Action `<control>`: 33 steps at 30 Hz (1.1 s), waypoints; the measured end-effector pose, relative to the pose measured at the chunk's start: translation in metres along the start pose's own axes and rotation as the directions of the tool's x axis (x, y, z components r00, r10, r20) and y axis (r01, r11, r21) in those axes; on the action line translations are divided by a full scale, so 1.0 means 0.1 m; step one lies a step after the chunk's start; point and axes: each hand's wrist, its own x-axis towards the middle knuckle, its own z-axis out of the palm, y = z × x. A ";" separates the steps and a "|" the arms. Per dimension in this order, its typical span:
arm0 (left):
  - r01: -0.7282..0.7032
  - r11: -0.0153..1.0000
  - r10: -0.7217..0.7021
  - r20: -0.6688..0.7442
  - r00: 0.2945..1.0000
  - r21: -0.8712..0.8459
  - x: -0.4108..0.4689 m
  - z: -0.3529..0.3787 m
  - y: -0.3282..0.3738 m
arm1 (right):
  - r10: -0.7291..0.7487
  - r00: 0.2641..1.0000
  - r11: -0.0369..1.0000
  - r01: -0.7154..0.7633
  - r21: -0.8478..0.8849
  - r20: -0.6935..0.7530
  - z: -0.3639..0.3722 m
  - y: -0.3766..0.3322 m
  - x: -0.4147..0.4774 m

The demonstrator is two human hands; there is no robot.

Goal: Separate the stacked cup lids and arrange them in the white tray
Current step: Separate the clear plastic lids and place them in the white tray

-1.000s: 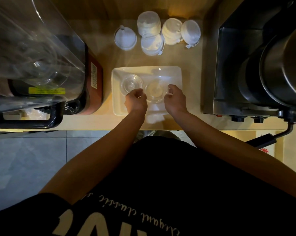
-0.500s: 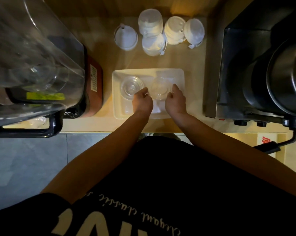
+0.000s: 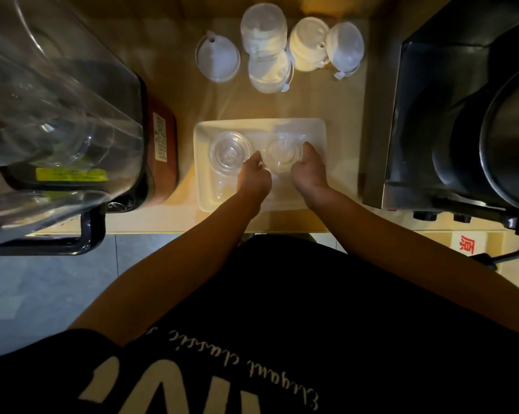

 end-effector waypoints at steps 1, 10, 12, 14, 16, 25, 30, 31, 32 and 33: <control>-0.005 1.000 0.005 0.001 1.000 0.010 0.00 0.00 -0.01 | -0.003 1.000 1.000 0.003 0.007 0.005 0.01 0.00 0.01; -0.012 0.989 0.009 0.018 1.000 0.146 -0.02 0.02 0.01 | -0.047 0.998 0.993 0.042 0.108 0.050 0.00 0.06 0.10; 0.001 0.990 -0.003 0.020 1.000 0.143 -0.03 0.03 0.01 | -0.058 0.997 0.992 0.053 0.119 0.047 0.00 0.07 0.10; 0.018 0.989 -0.021 0.015 1.000 0.149 -0.03 0.03 0.00 | -0.067 0.996 0.989 0.060 0.132 0.052 -0.01 0.09 0.11; 0.035 0.986 -0.037 0.011 0.999 0.160 -0.03 0.03 -0.01 | -0.092 0.994 0.985 0.082 0.154 0.063 -0.01 0.11 0.09; 0.047 0.996 -0.049 0.020 0.999 0.081 -0.12 0.03 0.00 | -0.170 0.981 0.964 0.146 0.223 0.091 -0.04 0.16 0.06; 0.064 0.995 -0.065 0.012 0.998 0.070 -0.15 0.01 0.02 | -0.162 0.983 0.977 0.148 0.154 0.085 -0.06 0.18 0.05; 0.060 0.996 -0.061 0.007 0.998 0.071 -0.13 0.01 0.00 | -0.163 0.983 0.979 0.150 0.138 0.087 -0.07 0.18 0.05; 0.055 0.996 -0.055 0.004 0.998 0.077 -0.13 0.00 0.00 | -0.163 0.982 0.980 0.151 0.128 0.090 -0.08 0.19 0.04; 0.046 0.996 -0.047 0.003 0.999 0.083 -0.12 0.00 -0.02 | -0.163 0.983 0.981 0.151 0.122 0.090 -0.08 0.20 0.04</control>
